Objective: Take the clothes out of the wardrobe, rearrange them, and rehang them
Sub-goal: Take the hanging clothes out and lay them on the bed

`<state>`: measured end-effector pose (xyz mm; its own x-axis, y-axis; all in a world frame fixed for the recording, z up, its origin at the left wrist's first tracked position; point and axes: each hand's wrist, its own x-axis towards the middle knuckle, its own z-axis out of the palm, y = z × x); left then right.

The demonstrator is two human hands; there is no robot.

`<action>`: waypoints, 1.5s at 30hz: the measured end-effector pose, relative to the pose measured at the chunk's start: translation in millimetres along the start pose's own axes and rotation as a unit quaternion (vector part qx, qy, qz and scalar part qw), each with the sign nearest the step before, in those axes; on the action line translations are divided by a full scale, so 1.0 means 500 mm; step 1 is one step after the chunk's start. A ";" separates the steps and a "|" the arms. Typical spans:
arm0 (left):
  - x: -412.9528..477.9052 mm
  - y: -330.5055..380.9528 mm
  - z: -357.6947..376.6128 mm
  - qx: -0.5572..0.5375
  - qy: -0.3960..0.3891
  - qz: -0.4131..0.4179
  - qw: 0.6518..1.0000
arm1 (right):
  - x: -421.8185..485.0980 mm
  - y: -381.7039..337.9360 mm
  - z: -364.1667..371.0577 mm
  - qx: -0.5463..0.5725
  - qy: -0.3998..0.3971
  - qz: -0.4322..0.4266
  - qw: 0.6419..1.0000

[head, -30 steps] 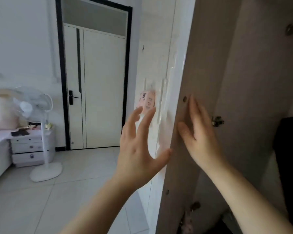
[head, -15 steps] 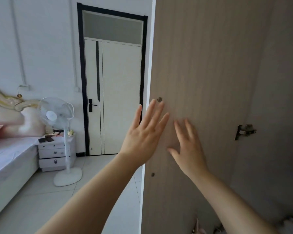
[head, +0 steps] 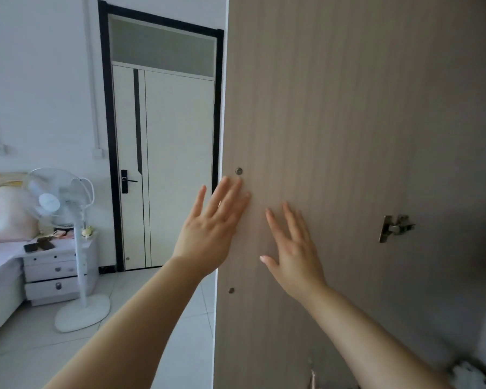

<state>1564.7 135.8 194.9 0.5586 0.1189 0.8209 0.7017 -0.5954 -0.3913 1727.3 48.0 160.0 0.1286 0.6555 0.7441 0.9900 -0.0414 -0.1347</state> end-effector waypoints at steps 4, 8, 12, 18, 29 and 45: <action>-0.001 0.019 -0.024 -0.005 0.004 -0.015 1.000 | -0.019 0.031 -0.042 0.008 -0.032 -0.013 0.999; 0.017 0.087 -0.053 -0.024 -0.017 -0.039 0.999 | -0.051 0.068 -0.095 -0.017 -0.042 0.022 0.999; 0.045 0.184 -0.084 -0.075 -0.001 -0.009 0.997 | -0.094 0.120 -0.164 -0.049 -0.036 0.050 0.997; 0.098 0.356 -0.106 -0.196 0.020 0.006 0.980 | -0.164 0.220 -0.291 -0.107 -0.016 0.091 0.990; 0.309 0.677 -0.085 -0.428 0.078 0.051 0.899 | -0.238 0.420 -0.563 -0.320 -0.015 0.159 0.934; 0.586 1.013 -0.079 -0.614 0.179 0.179 0.747 | -0.159 0.594 -0.922 -0.758 -0.115 0.299 0.569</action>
<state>2066.4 -162.2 253.8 0.3050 -0.3124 0.8996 -0.5227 -0.8446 -0.1160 2037.6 -364.2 362.5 0.6303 0.2565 0.7328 -0.2914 -0.7967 0.5295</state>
